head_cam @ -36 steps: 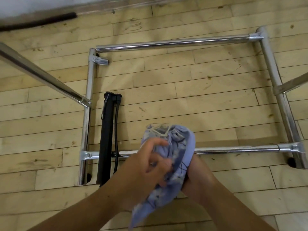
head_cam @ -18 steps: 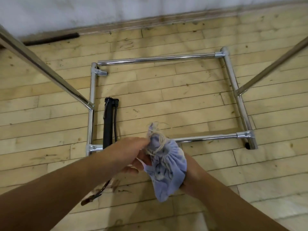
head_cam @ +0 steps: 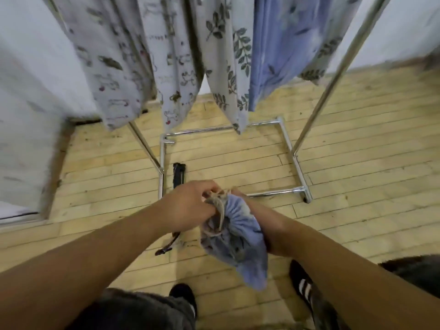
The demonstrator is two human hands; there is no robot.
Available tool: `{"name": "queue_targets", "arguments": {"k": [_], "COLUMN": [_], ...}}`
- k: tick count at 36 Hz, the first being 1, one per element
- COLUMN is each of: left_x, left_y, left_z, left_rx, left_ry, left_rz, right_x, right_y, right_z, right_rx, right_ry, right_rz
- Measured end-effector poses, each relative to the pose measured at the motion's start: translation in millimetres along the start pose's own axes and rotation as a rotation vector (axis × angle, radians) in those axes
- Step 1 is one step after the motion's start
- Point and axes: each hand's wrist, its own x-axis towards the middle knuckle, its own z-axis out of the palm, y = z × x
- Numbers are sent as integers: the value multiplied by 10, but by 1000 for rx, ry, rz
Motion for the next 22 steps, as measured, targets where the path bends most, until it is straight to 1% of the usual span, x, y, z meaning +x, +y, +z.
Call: {"name": "queue_targets", "arguments": {"k": [2,3,4,6,8,10,12,16,18,20,22], "left_x": [-241,-349,-447,-581,-750,-862,-956,-1117,-1195,-1274,-1326], "left_y": [119,174,226,301,383,446,492,551,547,539,532], "left_z": [18,36,68,147,255,366,455,641,756,854,924], "left_rx": [-28,-31,-49,-141,-202,-253,-360,-605,-605,-532,-547], "left_ry": [65,88,110,138,151,177,197,208,294,362,346], "left_rz": [-23,-40,-54,-70,-62,-35,-30,-33,-19,12,42], "right_x": [-234,-365,-455,-688,-935,-1097,-1199,-1296,-1322,-1308,-1305], "right_y": [8,6,44,108,164,226,285,429,491,565,616], "right_z": [-13,-12,-48,-74,-41,-45,-93,-249,-310,-358,-397], "right_rx": [73,84,29,-219,-466,-544,-523,-429,-366,-294,-220], "right_ry": [-177,-238,-251,-176,-14,108,180,227,233,236,232], "right_rz": [27,36,14,-95,-223,-299,-327,-325,-295,-280,-272]}}
